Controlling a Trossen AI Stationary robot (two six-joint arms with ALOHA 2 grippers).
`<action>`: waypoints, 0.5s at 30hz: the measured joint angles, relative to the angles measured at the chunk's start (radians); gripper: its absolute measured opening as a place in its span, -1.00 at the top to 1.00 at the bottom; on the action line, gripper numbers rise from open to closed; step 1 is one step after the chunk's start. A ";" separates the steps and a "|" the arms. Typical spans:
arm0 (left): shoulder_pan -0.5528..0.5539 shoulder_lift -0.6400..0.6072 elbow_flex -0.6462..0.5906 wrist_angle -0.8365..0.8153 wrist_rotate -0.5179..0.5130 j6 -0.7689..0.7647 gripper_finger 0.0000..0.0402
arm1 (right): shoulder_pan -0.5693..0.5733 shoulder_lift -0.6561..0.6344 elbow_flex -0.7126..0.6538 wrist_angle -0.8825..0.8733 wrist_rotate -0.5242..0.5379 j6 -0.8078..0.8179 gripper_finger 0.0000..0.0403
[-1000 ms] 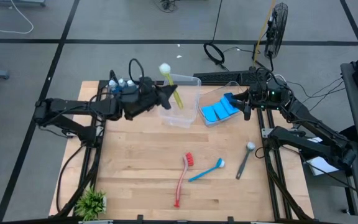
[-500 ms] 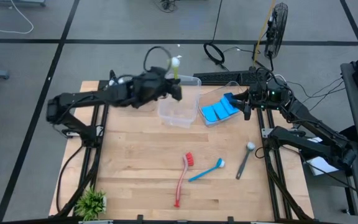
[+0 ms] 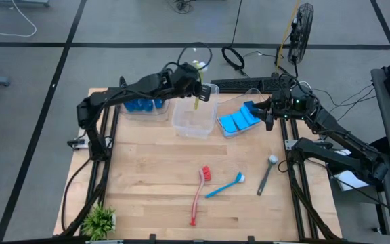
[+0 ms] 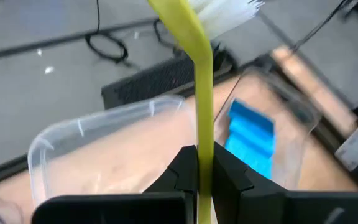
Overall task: Pick & Place Kitchen Sink Supplies
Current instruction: Put the green dish brush into the large transparent bin
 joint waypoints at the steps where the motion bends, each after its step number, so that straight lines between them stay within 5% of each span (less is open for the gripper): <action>1: 0.006 0.013 0.000 -0.013 0.012 0.001 0.91 | 0.000 0.000 0.000 0.000 0.000 0.000 0.16; 15: 0.018 0.134 0.000 -0.115 0.103 0.191 0.91 | 0.000 0.000 0.000 -0.002 0.000 0.000 0.16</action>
